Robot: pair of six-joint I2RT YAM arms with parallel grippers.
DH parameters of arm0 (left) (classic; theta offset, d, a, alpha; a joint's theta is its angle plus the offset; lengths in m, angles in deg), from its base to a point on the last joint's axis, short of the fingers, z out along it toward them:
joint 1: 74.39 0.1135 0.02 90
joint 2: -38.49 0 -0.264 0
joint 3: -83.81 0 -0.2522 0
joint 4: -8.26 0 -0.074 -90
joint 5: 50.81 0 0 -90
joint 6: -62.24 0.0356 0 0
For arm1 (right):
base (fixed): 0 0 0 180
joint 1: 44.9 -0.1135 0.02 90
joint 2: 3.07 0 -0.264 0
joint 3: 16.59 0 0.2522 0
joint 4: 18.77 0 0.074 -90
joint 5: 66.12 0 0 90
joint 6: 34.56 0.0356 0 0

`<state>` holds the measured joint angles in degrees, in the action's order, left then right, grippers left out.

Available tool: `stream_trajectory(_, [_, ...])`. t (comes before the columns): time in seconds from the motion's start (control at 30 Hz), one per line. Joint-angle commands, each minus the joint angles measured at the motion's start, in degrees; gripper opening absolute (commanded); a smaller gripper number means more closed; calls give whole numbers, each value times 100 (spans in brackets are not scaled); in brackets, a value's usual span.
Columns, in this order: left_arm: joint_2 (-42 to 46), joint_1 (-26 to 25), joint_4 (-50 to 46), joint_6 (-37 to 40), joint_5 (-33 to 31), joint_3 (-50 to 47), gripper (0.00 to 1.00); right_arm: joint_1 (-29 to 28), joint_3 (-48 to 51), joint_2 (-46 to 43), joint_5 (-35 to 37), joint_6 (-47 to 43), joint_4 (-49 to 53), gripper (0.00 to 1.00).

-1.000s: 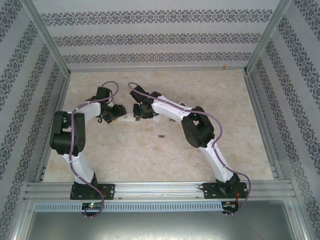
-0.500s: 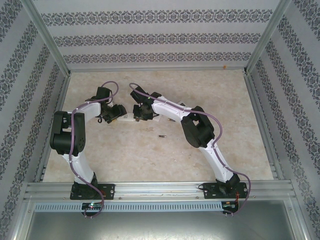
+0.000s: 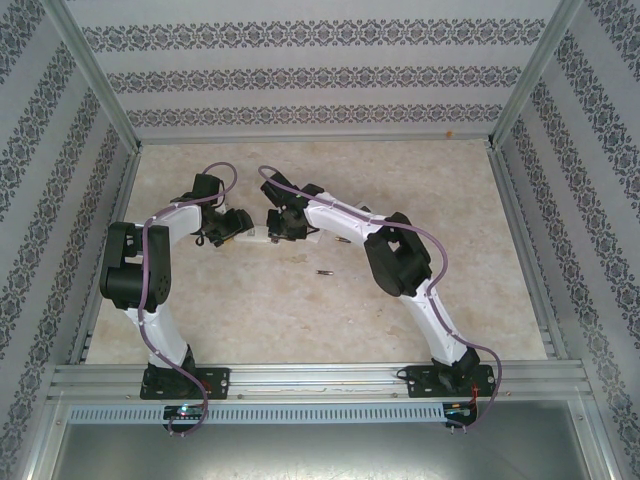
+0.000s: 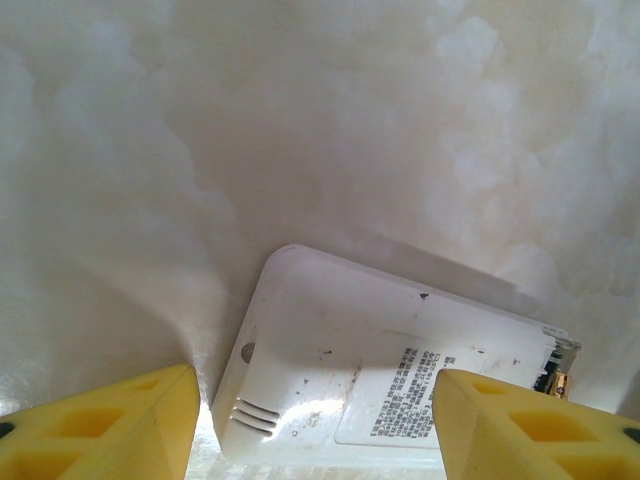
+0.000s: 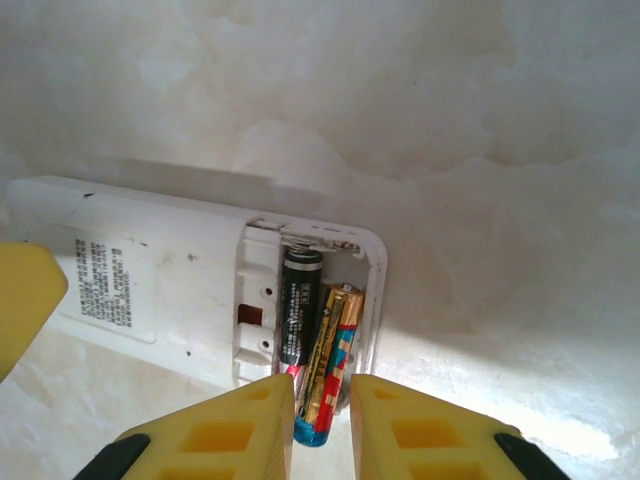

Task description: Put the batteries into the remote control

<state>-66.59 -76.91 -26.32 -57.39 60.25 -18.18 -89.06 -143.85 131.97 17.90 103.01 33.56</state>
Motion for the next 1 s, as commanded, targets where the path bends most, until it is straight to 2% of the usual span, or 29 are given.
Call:
stream_trajectory(0.0, [76,6,130,55,101,-47,64,-75,7,-184,189,-114,110,22])
stream_trajectory(0.77, [42,6,130,53,100,-24,64,-67,-358,459,320,-161,317,18])
stream_trajectory(0.97, [38,9,135,54,102,-33,64,-84,-534,650,804,-368,391,12])
